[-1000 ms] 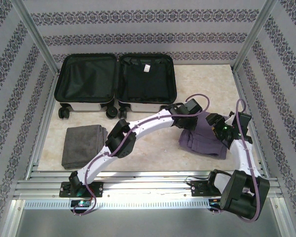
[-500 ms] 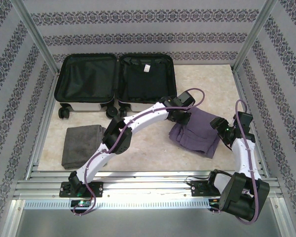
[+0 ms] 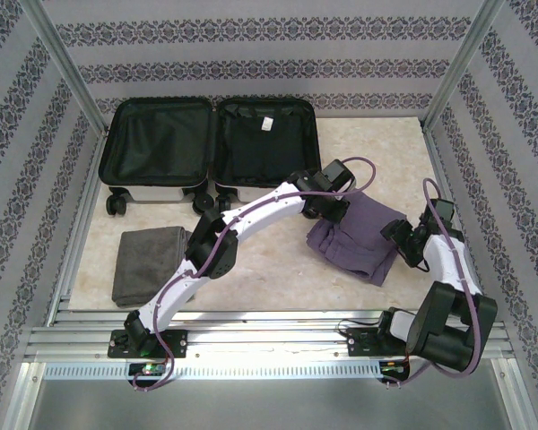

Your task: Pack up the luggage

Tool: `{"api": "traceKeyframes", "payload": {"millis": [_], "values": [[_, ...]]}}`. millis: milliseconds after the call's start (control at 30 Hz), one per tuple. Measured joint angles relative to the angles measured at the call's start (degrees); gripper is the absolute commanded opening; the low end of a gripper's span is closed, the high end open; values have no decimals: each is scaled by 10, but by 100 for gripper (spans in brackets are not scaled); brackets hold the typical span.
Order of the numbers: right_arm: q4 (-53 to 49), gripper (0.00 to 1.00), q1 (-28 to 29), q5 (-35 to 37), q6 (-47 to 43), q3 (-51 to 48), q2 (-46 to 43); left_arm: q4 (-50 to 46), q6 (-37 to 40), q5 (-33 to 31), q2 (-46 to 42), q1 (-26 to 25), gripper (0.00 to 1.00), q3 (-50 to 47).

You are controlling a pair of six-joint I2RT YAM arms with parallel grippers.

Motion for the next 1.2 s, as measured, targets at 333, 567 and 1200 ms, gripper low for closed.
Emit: {"api": "traceKeyframes", "payload": {"millis": [333,567,1200], "values": [[-2,73,0,0,-15,5,64,10,2,13,0,0,0,0],[3,71,0,-1,-17,13,100,14,1,18,0,0,0,0],[41,14,-3,-68,-18,21,130,42,-7,32,0,0,0,0]]}}
